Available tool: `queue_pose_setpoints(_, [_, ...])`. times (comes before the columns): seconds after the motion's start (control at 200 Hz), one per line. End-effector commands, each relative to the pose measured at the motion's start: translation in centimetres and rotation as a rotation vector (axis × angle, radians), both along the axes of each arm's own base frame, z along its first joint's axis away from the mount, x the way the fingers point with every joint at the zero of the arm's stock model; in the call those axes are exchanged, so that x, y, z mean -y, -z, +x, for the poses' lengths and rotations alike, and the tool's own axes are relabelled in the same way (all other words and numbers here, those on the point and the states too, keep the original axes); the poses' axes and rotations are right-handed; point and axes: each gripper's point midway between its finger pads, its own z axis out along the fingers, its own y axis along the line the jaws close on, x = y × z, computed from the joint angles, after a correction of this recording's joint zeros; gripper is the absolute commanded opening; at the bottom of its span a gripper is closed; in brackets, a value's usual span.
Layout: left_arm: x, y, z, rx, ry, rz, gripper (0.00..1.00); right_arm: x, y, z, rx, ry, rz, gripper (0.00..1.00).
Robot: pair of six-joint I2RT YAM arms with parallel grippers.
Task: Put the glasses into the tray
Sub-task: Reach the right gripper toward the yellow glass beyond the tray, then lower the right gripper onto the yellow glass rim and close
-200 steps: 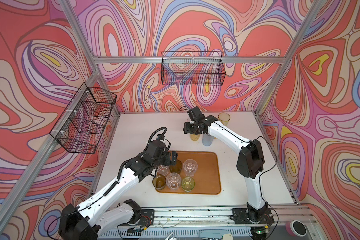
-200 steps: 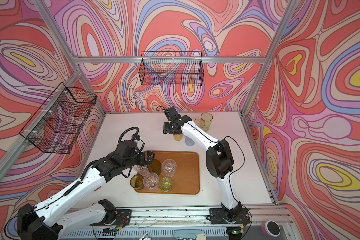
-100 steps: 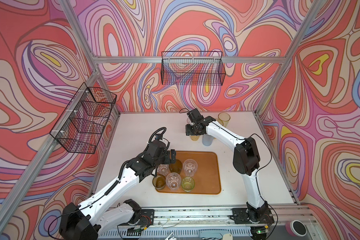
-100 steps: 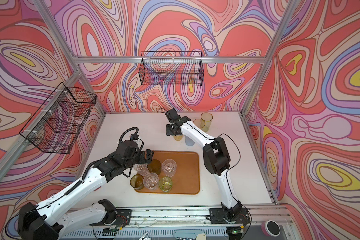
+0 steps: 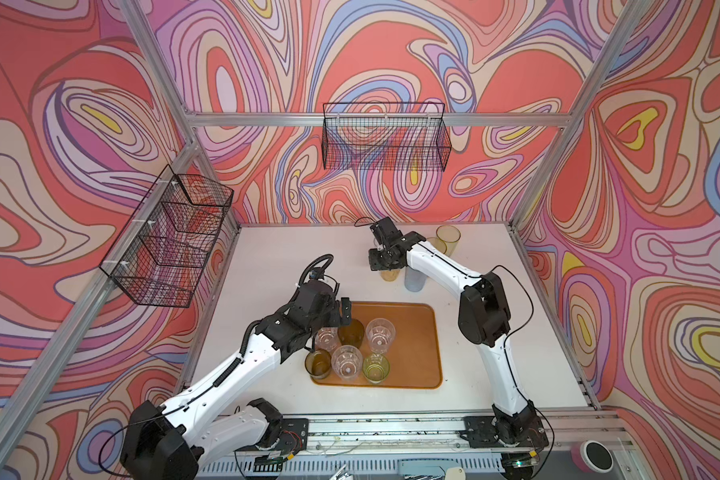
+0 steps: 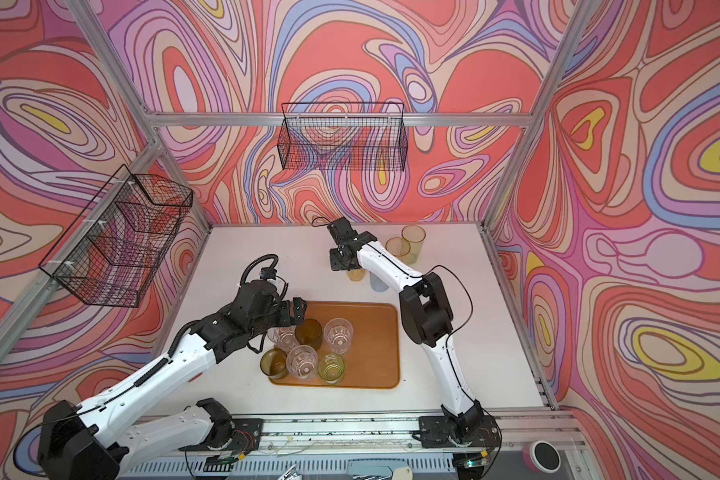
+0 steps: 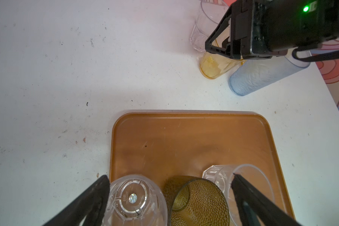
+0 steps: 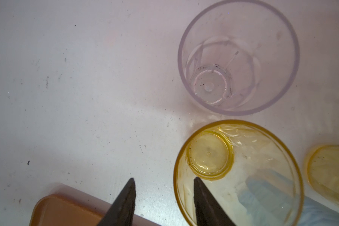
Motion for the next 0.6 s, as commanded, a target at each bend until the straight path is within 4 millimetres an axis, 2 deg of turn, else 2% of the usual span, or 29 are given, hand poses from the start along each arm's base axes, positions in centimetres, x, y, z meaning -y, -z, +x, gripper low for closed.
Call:
queue_pose_setpoints(0.0, [-0.6, -0.3, 0.2, 0.028, -0.041, -0.017, 1.0, -0.1, 0.8, 0.4, -0.01, -0.011, -0.005, 0.42])
queue_pose_setpoints(0.19, [-0.6, 0.0, 0.3, 0.023, -0.034, -0.003, 1.0, -0.5, 1.5, 0.4, -0.023, -0.025, -0.003, 0.35])
queue_pose_setpoints(0.481, [-0.3, 0.3, 0.3, 0.013, -0.019, -0.003, 1.0, -0.6, 1.8, 0.3, -0.031, -0.032, 0.0, 0.34])
queue_pose_setpoints(0.596, [-0.2, 0.5, 0.3, 0.006, -0.015, -0.005, 1.0, -0.6, 1.9, 0.2, -0.036, -0.031, 0.002, 0.29])
